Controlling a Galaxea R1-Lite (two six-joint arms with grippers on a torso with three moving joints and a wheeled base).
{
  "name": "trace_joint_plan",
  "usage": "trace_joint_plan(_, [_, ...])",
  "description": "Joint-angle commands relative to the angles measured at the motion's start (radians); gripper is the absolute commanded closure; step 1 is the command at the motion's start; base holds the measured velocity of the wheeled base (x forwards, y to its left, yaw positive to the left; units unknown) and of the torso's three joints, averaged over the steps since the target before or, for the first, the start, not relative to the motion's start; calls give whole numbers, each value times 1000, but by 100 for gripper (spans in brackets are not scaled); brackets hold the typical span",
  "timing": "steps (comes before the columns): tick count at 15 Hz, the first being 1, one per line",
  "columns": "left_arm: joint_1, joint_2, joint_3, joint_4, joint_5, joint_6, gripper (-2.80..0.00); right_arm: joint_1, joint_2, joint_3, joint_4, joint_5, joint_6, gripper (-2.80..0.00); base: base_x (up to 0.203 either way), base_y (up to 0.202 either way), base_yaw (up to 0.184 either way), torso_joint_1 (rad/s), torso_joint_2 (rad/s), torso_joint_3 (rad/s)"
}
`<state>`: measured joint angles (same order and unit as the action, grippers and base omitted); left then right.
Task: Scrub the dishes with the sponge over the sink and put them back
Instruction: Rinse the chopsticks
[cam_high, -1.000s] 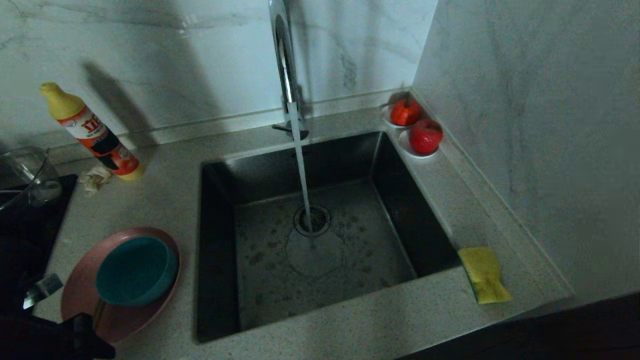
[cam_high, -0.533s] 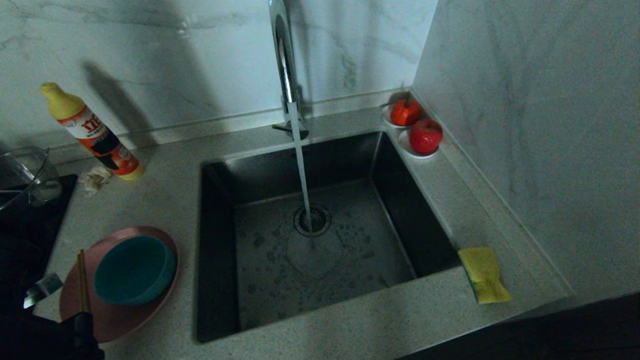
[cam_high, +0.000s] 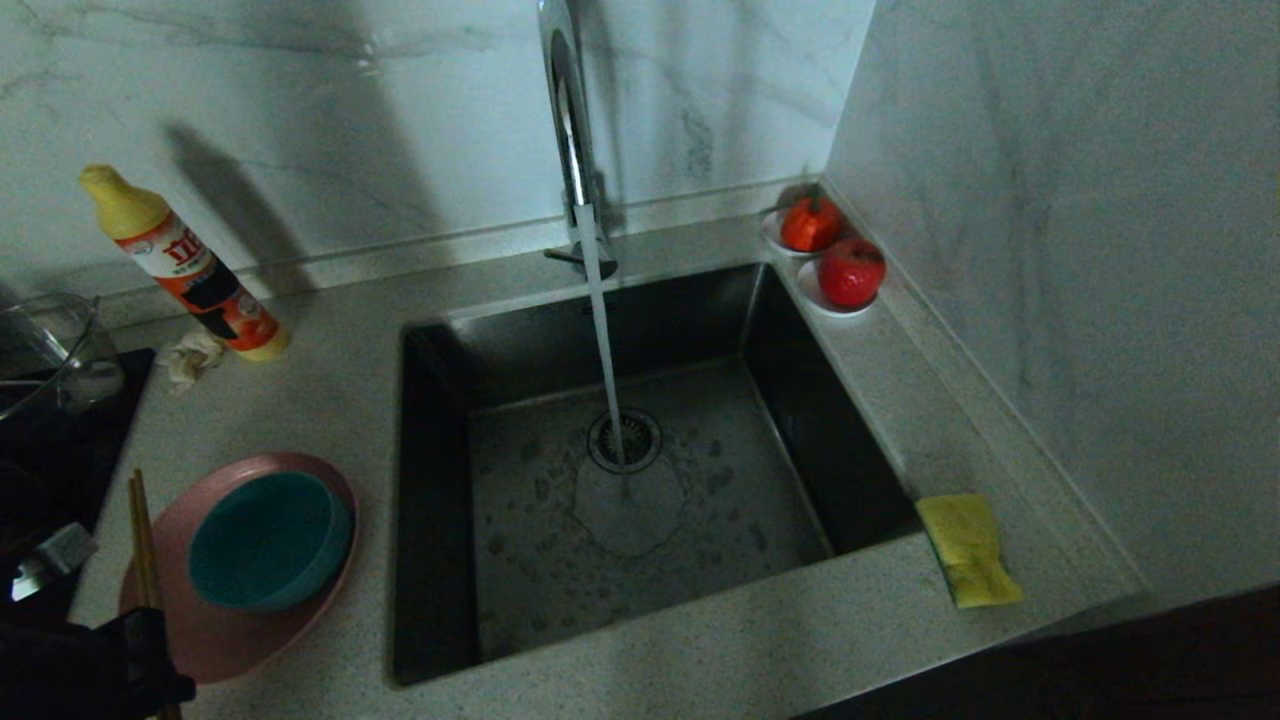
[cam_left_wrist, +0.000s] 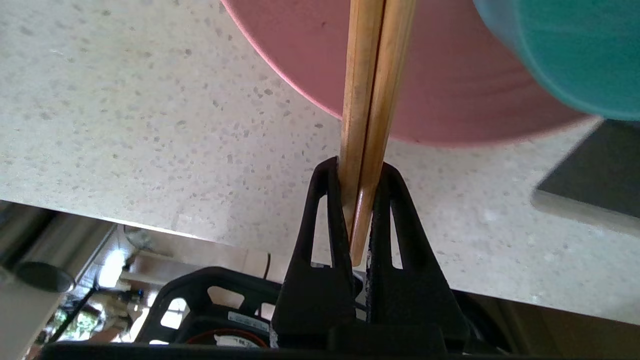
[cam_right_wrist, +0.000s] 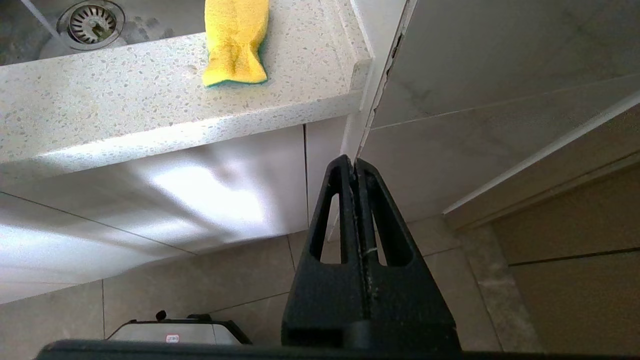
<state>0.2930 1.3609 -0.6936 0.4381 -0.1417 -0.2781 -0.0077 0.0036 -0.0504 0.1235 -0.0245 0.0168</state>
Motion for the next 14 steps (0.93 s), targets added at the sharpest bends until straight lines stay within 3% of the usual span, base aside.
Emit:
trace_joint_plan(1, [0, -68, -13, 34, 1, -2, 0, 0, -1, 0, 0, 0, 0, 0, 0, 0, 0, 0, 0, 0])
trace_joint_plan(8, [1, -275, -132, 173, 2, -1, 0, 0, -1, 0, 0, 0, 0, 0, 0, 0, 0, 0, 0, 0])
trace_joint_plan(14, [-37, -330, -407, 177, 0, 21, 0, 0, -1, 0, 1, 0, 0, 0, 0, 0, 0, 0, 0, 0])
